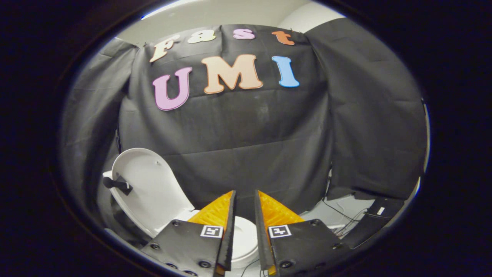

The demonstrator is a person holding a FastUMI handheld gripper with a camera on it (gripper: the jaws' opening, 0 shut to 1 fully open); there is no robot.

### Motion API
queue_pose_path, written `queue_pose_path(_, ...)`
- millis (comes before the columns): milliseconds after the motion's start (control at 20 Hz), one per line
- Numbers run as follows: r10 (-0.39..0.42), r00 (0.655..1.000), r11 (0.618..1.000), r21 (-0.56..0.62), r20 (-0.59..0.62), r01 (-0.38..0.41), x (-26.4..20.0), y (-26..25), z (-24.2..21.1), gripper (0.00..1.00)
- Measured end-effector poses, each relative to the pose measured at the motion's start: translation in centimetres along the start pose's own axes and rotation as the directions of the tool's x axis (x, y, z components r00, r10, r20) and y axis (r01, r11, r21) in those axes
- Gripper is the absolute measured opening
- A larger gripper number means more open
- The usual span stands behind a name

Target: Open the toilet lid.

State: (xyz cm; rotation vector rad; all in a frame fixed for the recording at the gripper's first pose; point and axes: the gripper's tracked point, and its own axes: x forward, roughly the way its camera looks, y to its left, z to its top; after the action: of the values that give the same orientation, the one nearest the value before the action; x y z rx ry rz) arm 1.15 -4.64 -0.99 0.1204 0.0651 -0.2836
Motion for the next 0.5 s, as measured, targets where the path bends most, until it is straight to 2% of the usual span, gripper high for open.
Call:
queue_pose_path(100, -0.008, 0.999, 0.999, -0.036, -0.044, 0.007, -0.6, -0.2, -0.8, 0.28)
queue_pose_path(350, 0.095, 0.994, 0.988, -0.118, -0.059, -0.102, -0.7, 0.8, -1.3, 0.27)
queue_pose_path(500, 0.099, 0.993, 0.984, -0.146, -0.062, -0.107, -0.8, -0.3, -1.6, 0.27)
